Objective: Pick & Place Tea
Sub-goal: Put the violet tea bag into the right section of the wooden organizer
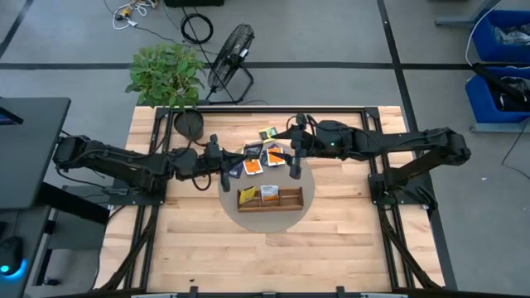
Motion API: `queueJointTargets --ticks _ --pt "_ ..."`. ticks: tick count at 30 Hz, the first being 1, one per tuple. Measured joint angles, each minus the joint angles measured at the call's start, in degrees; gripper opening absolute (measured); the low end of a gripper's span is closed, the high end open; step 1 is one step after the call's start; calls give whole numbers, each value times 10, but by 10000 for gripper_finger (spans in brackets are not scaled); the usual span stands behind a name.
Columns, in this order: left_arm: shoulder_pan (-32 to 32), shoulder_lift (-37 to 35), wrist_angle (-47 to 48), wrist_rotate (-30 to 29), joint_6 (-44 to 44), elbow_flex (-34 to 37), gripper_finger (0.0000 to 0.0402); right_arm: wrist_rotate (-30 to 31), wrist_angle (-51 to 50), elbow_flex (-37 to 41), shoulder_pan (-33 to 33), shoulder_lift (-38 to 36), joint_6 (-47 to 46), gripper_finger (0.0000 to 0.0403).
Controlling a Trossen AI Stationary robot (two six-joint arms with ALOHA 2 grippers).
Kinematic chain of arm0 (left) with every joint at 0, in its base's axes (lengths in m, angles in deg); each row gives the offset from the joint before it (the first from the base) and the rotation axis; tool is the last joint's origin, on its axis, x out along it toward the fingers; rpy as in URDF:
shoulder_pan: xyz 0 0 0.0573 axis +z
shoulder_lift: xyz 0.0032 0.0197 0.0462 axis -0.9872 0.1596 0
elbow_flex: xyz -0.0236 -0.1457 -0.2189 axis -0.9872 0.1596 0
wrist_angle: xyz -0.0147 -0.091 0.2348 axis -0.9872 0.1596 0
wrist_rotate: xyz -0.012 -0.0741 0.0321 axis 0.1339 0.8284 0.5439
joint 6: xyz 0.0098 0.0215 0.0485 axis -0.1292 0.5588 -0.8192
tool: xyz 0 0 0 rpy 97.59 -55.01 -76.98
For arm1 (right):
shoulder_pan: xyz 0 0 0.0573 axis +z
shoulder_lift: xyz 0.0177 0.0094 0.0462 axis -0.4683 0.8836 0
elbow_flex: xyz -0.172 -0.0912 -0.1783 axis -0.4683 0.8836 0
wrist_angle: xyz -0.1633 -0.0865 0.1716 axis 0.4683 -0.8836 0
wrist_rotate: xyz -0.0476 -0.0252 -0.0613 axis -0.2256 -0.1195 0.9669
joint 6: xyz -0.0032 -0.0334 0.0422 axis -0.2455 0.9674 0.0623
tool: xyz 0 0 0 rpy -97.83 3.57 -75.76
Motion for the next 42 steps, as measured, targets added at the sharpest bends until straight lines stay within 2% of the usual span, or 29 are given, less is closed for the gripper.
queueJointTargets --ticks 3,9,19,26,34,38,42 --pt "0 0 -2 1 -8 0 2 -11 16 0 -6 10 -4 228" --pt "-3 0 -17 9 -26 0 2 -93 56 0 -33 19 -57 215" --pt "-3 0 -34 19 -52 0 2 -171 69 0 -60 20 -97 212" --pt "-3 0 -70 23 -72 0 2 -181 85 0 -60 39 -100 212" --pt "-3 0 -68 29 -76 0 2 -181 112 0 -59 56 -96 208" --pt "-3 0 -68 29 -77 0 2 -181 117 0 -59 56 -96 184" --pt "-3 0 -68 29 -84 0 2 -180 124 0 -59 55 -95 138"
